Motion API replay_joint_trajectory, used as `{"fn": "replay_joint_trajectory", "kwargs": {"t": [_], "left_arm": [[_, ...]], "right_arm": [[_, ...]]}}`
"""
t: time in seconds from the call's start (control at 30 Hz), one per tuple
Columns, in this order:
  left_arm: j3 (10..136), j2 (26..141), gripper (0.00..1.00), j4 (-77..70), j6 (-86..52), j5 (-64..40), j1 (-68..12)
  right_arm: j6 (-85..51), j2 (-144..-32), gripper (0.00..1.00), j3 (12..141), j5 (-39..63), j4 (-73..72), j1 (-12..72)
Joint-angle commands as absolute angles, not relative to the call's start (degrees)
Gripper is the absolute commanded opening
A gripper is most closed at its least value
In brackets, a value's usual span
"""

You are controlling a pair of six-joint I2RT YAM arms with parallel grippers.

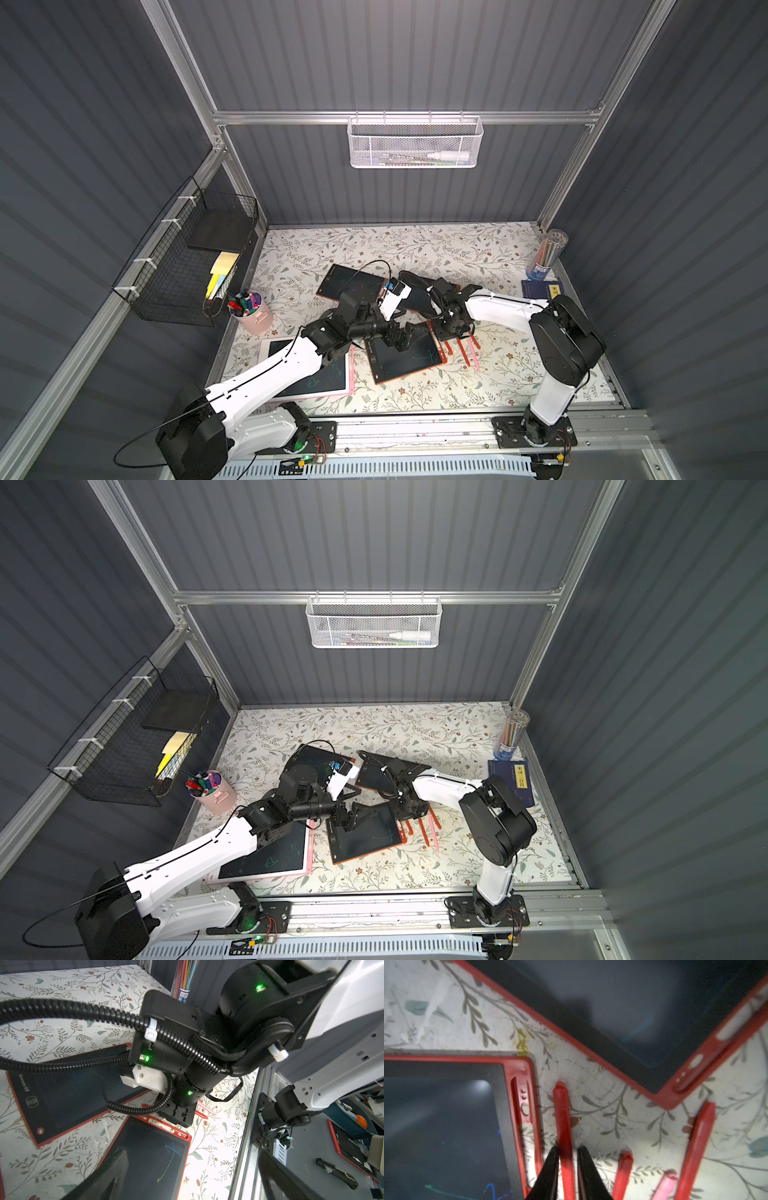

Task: Place the stylus back onto the writing tablet
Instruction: Pick up the stylus from the center of the board.

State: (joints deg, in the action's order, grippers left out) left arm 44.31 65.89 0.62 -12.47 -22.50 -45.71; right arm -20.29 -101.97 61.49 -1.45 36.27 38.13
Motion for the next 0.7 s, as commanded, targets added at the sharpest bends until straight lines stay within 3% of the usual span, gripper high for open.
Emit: {"fn": "replay_joint_trajectory", "kwargs": {"t": [0.0, 0.67], "left_arm": [[43.68, 65.83, 0.99, 0.0, -11.51, -23.24, -46.05], [43.52, 65.5, 0.99, -0.09, -11.6, -23.2, -46.05]], "right_arm": [[-19.61, -103.36, 0.22, 61.94, -5.15, 38.82, 38.82], [-20.04, -104.55, 0.16, 63.75, -5.3, 39.14, 39.46]]}}
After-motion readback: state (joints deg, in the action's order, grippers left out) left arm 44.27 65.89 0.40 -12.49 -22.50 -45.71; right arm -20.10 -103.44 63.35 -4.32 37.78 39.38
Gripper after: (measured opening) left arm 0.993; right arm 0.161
